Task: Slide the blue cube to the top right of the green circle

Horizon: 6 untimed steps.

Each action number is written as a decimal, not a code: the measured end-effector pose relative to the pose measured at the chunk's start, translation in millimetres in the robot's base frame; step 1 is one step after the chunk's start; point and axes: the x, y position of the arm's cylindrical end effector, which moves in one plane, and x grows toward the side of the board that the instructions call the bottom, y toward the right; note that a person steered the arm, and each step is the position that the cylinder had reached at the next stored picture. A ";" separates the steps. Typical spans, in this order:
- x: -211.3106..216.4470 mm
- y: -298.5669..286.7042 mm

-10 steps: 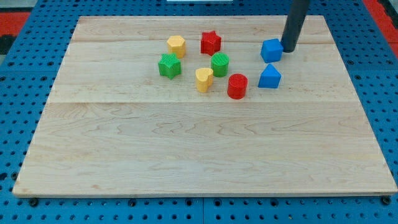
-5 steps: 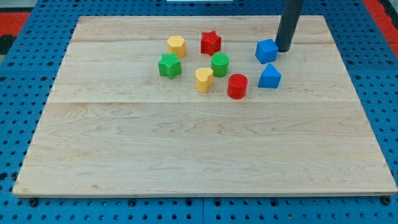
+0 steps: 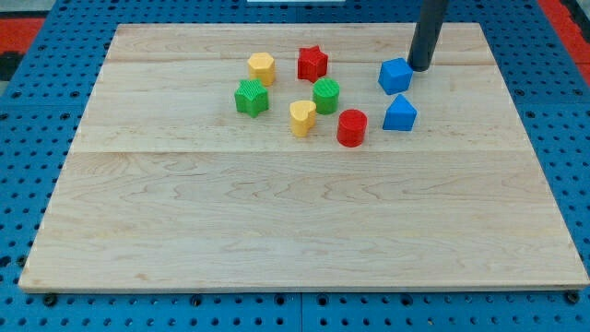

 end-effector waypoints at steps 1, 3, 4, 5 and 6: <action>0.1 -10.5; 0.5 -18.8; 0.5 -22.7; 8.2 -2.1; 19.8 16.0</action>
